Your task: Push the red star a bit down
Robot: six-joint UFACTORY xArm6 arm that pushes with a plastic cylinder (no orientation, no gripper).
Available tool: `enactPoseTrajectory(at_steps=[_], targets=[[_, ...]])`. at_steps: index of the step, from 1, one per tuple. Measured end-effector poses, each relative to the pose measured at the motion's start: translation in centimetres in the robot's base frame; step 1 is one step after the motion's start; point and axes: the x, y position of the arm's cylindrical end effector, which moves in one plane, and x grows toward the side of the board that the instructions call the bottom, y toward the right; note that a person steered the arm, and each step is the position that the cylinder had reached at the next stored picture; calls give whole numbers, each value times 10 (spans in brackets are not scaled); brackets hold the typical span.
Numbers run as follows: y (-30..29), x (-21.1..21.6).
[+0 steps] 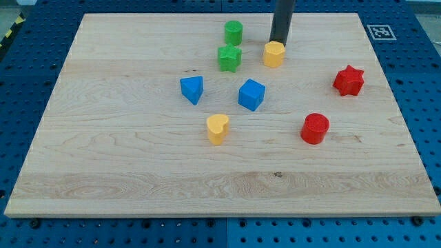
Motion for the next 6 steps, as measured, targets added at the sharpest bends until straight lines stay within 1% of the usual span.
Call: enactPoseTrajectory(at_steps=[1,2,3,4,5,6], targets=[[-5,9],[-5,31],[-5,37],[34,37],[85,46],[115,58]])
